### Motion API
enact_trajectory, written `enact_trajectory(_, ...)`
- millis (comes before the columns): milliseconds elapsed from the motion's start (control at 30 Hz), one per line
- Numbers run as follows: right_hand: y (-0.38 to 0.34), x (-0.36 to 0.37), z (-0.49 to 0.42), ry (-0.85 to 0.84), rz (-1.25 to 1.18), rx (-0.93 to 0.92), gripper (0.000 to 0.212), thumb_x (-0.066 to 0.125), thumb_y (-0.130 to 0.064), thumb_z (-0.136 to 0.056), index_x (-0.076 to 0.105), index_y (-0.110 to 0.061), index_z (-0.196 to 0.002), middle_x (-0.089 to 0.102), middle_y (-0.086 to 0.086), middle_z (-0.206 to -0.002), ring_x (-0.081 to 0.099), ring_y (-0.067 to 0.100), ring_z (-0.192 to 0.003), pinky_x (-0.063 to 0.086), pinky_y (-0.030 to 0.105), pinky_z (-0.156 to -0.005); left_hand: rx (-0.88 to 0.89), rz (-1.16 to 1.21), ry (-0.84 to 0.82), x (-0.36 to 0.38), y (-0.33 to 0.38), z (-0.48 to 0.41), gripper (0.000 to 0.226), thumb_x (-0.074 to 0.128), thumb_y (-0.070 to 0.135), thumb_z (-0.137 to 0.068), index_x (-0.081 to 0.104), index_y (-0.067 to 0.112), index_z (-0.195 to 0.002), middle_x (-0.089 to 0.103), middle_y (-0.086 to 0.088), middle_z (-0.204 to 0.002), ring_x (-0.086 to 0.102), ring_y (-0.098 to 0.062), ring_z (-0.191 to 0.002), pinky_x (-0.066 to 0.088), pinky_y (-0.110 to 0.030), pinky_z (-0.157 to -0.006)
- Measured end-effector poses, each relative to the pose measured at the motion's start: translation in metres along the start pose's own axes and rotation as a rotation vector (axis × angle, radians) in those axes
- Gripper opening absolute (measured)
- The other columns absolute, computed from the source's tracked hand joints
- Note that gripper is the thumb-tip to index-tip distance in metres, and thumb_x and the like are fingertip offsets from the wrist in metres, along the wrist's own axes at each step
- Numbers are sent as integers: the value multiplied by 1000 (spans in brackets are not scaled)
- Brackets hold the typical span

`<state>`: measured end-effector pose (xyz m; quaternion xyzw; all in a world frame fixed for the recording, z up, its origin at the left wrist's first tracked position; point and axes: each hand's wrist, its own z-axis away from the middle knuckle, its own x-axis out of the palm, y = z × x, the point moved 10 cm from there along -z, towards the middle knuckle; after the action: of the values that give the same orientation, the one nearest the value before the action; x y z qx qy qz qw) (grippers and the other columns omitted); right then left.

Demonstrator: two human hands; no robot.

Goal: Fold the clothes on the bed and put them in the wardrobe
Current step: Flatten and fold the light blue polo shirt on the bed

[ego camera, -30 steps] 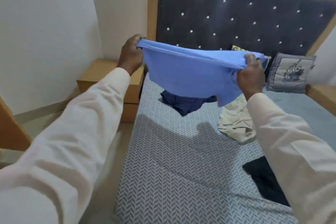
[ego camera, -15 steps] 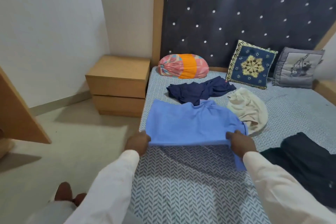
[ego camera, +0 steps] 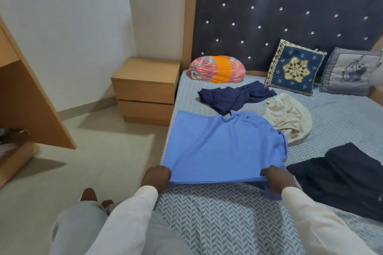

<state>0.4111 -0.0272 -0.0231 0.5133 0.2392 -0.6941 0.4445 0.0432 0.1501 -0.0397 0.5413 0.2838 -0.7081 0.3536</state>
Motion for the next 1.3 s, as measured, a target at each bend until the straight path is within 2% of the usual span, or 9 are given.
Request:
enact_trajectory(200,15,-6,38,297,-95,57,30,67,-20,-75,62,-31,-103,56,-2,-97,65,25,-93,49,33,-69,-46,-28,12,8,-8,23,34,48,5,-87,64,16,-116,61,-9,-121,61,-28,-110,48,-36,-93)
enact_trajectory(300,14,3,51,305,-57,15,29,72,-20,-75,61,-32,-100,50,-5,-88,64,24,-90,41,31,-62,-22,-76,-30,17,-6,32,36,49,5,-87,64,16,-118,61,-8,-122,61,-27,-110,49,-35,-93)
enact_trajectory(500,11,40,65,102,-21,-2,37,59,-21,-89,57,-35,-123,56,-3,-123,61,20,-110,50,33,-84,18,-228,-97,26,10,56,29,51,6,-89,57,10,-117,61,-10,-119,61,-29,-108,48,-36,-87)
enact_trajectory(733,-2,61,84,-24,3,-38,35,58,-25,-90,60,-33,-123,64,-3,-123,63,23,-109,51,34,-86,36,-377,-187,38,25,82,32,52,12,-92,55,13,-124,59,-7,-128,60,-27,-116,47,-34,-91)
enact_trajectory(967,-8,81,106,-259,-182,-63,42,65,-23,-86,54,-27,-127,60,-2,-115,58,20,-97,46,29,-79,93,-486,-687,72,46,94,52,59,30,-93,46,13,-140,41,-5,-150,45,-27,-134,42,-44,-106)
enact_trajectory(1033,8,85,107,-208,-604,45,37,75,-35,-80,59,-25,-113,59,-4,-101,57,16,-91,43,26,-75,127,-413,-611,53,67,84,51,65,24,-89,51,8,-135,49,-9,-143,51,-28,-128,46,-43,-100)
enact_trajectory(1100,48,84,111,112,-982,263,38,70,-49,-71,65,-22,-97,68,7,-102,65,25,-93,49,33,-78,130,-196,-386,29,89,62,41,62,21,-88,56,13,-128,56,-12,-134,57,-30,-121,48,-41,-96)
enact_trajectory(1167,85,104,127,308,-997,538,40,58,-42,-76,64,-15,-105,63,20,-117,58,38,-110,45,41,-90,166,67,-227,21,110,46,40,55,33,-92,53,26,-131,55,-10,-135,55,-30,-121,47,-40,-98)
enact_trajectory(1300,75,131,139,181,-703,726,42,53,-37,-91,57,-11,-123,48,20,-131,44,41,-123,41,48,-99,365,184,-230,46,169,54,62,56,40,-94,30,34,-150,36,-5,-143,38,-30,-130,45,-43,-92)
